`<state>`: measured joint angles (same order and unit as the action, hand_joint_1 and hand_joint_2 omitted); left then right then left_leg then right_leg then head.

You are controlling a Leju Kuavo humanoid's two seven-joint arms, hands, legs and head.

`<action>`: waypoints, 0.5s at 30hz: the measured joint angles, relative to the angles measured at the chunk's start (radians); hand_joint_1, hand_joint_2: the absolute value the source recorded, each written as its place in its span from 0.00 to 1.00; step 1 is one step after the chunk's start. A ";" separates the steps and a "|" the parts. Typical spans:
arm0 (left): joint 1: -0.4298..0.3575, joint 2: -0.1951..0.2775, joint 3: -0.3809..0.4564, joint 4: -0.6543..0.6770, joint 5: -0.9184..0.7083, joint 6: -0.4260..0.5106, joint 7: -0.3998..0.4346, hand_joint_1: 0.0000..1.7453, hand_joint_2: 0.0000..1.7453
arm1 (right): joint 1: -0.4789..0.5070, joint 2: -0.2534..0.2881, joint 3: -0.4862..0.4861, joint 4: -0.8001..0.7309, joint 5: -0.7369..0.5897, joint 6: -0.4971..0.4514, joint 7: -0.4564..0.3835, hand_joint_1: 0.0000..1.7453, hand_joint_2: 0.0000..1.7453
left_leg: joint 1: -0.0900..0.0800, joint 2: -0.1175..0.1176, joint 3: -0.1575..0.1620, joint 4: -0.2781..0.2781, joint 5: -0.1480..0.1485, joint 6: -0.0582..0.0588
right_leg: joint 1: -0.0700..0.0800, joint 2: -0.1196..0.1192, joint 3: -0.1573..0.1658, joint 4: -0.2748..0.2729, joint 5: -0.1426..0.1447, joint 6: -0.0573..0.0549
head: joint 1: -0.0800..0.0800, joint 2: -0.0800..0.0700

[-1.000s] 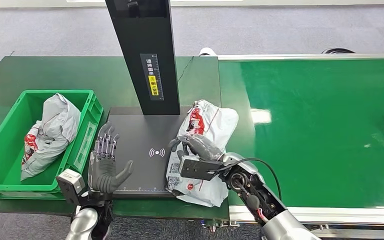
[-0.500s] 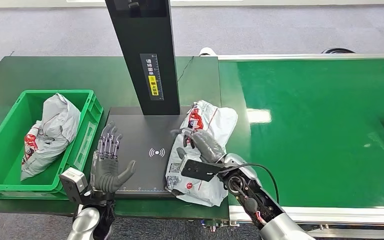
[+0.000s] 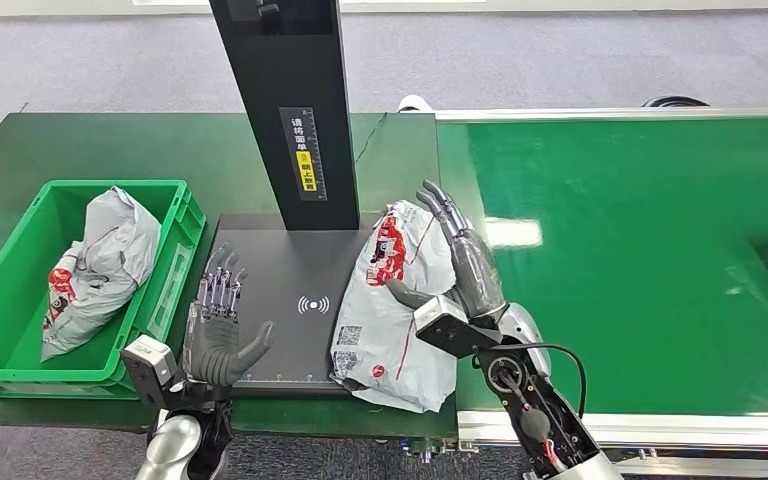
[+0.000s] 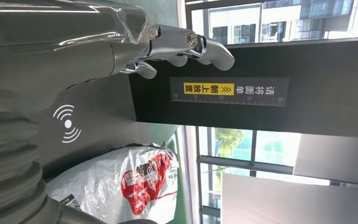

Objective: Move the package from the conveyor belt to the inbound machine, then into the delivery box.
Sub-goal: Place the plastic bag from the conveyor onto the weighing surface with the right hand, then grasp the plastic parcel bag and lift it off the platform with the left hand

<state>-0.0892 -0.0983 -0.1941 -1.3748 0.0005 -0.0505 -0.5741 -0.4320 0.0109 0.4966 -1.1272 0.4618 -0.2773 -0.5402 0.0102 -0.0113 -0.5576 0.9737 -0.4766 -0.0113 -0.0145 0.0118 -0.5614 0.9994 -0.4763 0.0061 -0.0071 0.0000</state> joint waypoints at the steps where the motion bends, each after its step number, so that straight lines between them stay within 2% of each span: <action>1: 0.000 0.000 0.000 0.000 0.000 0.000 0.000 0.00 1.00 | 0.002 -0.001 -0.001 -0.004 0.000 0.000 0.000 0.00 1.00 | 0.000 0.000 0.000 0.000 0.000 0.000 | 0.000 0.000 0.000 0.000 0.000 0.000 | 0.000 0.000; 10: 0.000 0.000 -0.001 0.000 0.000 -0.001 0.000 0.00 1.00 | 0.010 -0.006 -0.006 -0.024 -0.003 -0.003 0.000 0.00 1.00 | 0.000 0.000 0.000 0.000 0.000 0.000 | 0.000 0.000 0.000 0.000 0.000 0.000 | 0.000 0.000; 15: 0.000 0.003 -0.021 0.000 -0.022 -0.034 -0.002 0.00 1.00 | 0.038 -0.009 -0.038 -0.057 -0.036 -0.049 -0.008 0.00 1.00 | 0.000 0.000 0.000 0.000 0.000 0.000 | 0.000 0.000 0.000 0.000 0.000 0.000 | 0.000 0.000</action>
<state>-0.0894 -0.0950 -0.2152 -1.3745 -0.0215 -0.0845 -0.5756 -0.3944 0.0022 0.4590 -1.1843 0.4256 -0.3268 -0.5483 0.0102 -0.0117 -0.5577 0.9738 -0.4766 -0.0113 -0.0146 0.0115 -0.5614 0.9993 -0.4763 0.0061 -0.0071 0.0000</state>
